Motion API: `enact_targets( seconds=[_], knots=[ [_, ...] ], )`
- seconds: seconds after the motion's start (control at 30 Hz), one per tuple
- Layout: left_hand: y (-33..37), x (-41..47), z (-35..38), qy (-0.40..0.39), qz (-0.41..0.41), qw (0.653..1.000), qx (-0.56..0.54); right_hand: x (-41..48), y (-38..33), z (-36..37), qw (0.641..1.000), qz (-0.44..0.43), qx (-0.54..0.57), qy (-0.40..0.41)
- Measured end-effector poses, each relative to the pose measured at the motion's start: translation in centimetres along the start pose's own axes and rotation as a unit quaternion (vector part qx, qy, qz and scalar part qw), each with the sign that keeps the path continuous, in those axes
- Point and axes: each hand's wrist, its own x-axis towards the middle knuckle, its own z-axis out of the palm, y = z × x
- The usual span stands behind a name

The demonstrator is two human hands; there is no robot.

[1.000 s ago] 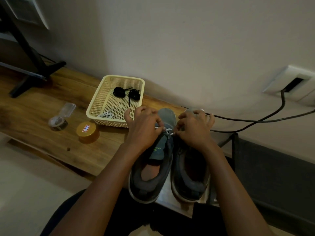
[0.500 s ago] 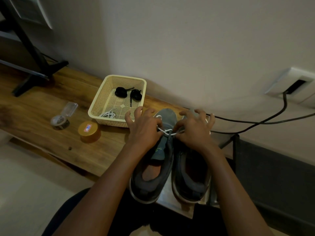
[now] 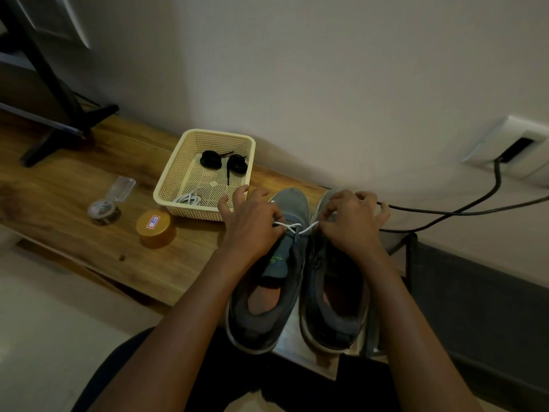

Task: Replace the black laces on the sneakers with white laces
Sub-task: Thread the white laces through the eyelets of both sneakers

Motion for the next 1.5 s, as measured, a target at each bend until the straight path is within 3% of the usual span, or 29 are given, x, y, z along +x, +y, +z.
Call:
enact_targets(
  seconds=[0.13,0.3,0.43,0.6,0.77,0.9,1.03,1.33,1.5],
  knots=[
    [-0.3,0.2,0.3,0.025,0.067,0.997,-0.028,-0.2,-0.6,0.1,0.997,-0.064,0.011,-0.04],
    [-0.3,0.4,0.5,0.009,0.048,0.989,-0.141,-0.4,-0.8,0.4,0.994,-0.083,-0.019,-0.067],
    [-0.2,0.3,0.1,0.026,0.04,0.979,-0.198,-0.5,-1.6,0.6,0.995,-0.084,0.023,-0.049],
    [-0.4,0.2,0.0,0.001,-0.001,0.979,-0.205,-0.6,-3.2,1.5,0.994,-0.088,0.027,-0.062],
    [-1.1,0.5,-0.3,-0.006,-0.097,0.972,-0.212,-0.5,-3.6,2.0,0.997,-0.062,0.037,-0.013],
    [-1.6,0.7,-0.9,-0.002,-0.099,0.97,-0.223,-0.4,-3.7,1.8,0.996,-0.076,0.027,-0.033],
    [-2.0,0.9,-2.1,0.046,-0.108,0.956,-0.271,-0.5,-4.1,1.9,0.994,-0.101,-0.01,-0.048],
    [-2.3,0.9,-3.2,0.183,-0.111,0.923,-0.32,-0.2,-3.8,1.7,0.996,-0.066,0.045,-0.031],
    [-2.1,0.9,-3.2,0.272,-0.06,0.899,-0.339,-0.3,-4.0,1.6,0.996,-0.054,0.061,-0.031]
  ],
)
